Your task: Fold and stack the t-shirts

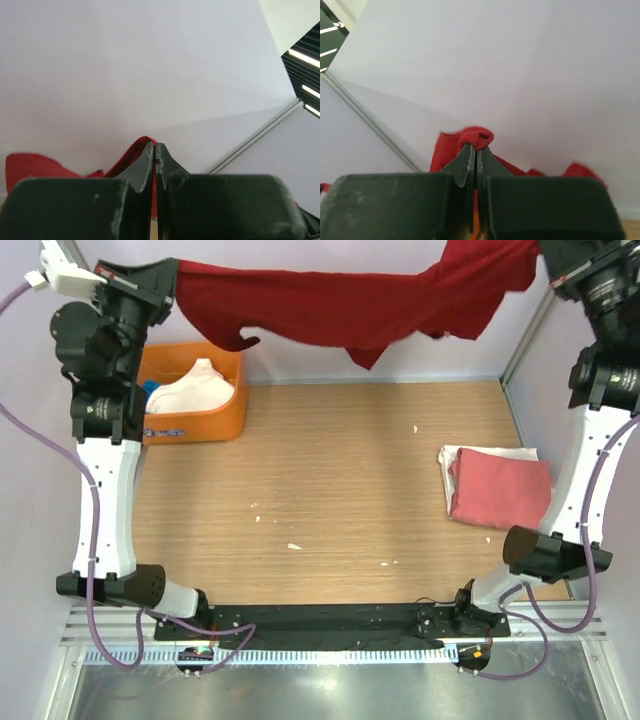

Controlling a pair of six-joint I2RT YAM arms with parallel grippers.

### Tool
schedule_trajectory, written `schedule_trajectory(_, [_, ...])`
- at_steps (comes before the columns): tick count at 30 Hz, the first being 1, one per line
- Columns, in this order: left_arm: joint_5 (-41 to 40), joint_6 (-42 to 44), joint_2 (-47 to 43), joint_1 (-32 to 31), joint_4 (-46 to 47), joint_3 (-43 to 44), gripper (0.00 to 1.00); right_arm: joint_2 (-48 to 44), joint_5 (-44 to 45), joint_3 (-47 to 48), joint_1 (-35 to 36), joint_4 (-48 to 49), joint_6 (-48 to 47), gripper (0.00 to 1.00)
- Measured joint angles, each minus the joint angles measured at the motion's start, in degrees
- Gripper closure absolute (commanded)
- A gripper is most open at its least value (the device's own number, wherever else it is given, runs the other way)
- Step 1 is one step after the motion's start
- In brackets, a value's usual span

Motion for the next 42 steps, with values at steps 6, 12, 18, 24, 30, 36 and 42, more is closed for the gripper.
schedule_trajectory(6, [1.99, -2.54, -4.17, 0.33, 15.26, -29.73, 1.0, -10.69, -5.73, -37.0, 0.22, 19.65, 9.46, 0.99])
schedule_trajectory(12, [6.27, -6.03, 7.89, 0.28, 21.7, -58.95, 1.0, -10.43, -6.69, -71.82, 0.09, 26.45, 12.61, 0.99])
schedule_trajectory(18, [9.18, -6.97, 7.17, -0.48, 23.74, -71.08, 1.0, -11.65, -4.59, -86.95, 0.09, 24.46, 10.14, 0.99])
schedule_trajectory(24, [9.07, -5.42, -7.13, -0.61, 25.86, -81.42, 1.0, -21.77, -0.24, -95.01, 0.09, 19.89, 3.48, 0.99])
schedule_trajectory(30, [5.35, -3.48, -20.68, -0.61, 21.99, -90.71, 1.0, -27.78, 1.9, -99.06, 4.09, 13.49, -3.78, 0.99])
schedule_trajectory(36, [2.25, -2.27, -27.87, 0.98, 17.44, -94.4, 1.0, -27.8, 6.34, -98.36, 17.16, 6.97, -9.18, 0.99])
schedule_trajectory(42, [1.62, -2.27, -30.69, 3.45, 13.27, -97.35, 1.0, -36.15, 9.62, -100.94, 19.63, 1.9, -10.99, 0.99])
